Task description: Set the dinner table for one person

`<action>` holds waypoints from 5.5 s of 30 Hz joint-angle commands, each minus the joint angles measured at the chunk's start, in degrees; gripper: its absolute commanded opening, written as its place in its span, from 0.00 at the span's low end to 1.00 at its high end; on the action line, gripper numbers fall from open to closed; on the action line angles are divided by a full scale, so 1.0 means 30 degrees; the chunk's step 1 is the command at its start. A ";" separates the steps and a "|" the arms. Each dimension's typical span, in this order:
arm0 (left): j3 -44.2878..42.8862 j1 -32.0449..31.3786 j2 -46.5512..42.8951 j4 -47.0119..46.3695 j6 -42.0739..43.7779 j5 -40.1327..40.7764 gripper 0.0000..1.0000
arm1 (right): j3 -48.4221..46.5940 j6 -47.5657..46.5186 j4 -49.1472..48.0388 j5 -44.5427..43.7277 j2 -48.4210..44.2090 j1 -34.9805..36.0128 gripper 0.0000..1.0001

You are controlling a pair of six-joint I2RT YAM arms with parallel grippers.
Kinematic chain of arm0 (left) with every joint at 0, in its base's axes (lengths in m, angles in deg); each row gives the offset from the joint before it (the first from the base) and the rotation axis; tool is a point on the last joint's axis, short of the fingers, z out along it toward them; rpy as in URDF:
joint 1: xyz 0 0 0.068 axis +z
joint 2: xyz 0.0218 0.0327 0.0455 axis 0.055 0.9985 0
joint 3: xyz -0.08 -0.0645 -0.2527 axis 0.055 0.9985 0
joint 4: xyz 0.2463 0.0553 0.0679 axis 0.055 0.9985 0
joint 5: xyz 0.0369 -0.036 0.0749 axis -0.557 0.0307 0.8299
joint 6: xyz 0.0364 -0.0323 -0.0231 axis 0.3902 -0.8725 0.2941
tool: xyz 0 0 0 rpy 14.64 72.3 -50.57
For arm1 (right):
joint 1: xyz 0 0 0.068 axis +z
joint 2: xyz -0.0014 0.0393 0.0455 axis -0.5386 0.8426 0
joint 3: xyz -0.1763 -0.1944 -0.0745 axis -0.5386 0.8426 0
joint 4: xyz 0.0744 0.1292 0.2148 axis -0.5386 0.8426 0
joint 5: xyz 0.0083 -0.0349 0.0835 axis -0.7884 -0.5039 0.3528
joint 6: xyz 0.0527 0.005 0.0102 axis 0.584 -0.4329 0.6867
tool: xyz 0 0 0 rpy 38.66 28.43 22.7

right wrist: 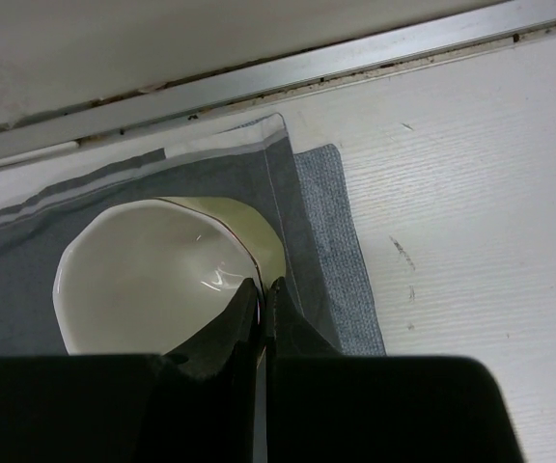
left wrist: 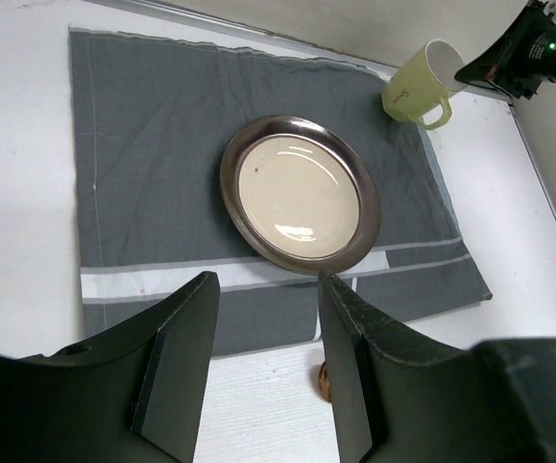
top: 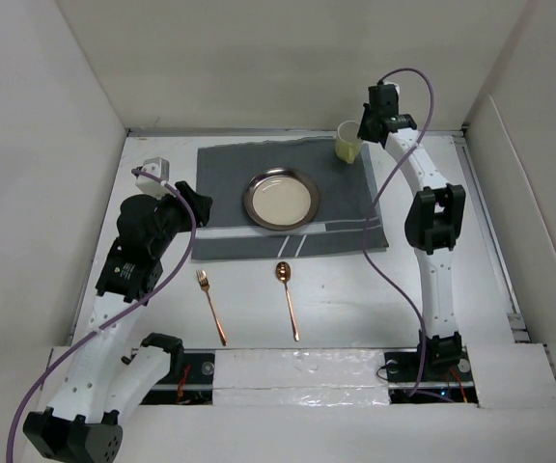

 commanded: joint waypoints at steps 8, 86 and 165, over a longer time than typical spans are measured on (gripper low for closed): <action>-0.0142 -0.0027 -0.0283 -0.0739 0.0122 -0.0012 0.42 | 0.0195 -0.0193 -0.0991 0.0641 -0.1144 -0.0315 0.00; -0.0201 -0.0027 -0.1133 -0.0475 0.0386 0.0252 0.33 | 2.7823 0.5301 -0.7490 -0.9882 -1.8893 1.9007 0.00; 0.2931 -0.3687 0.5634 1.1684 -1.2328 0.4236 0.43 | 3.3214 0.2093 -1.1685 0.5739 -3.2932 0.5252 0.17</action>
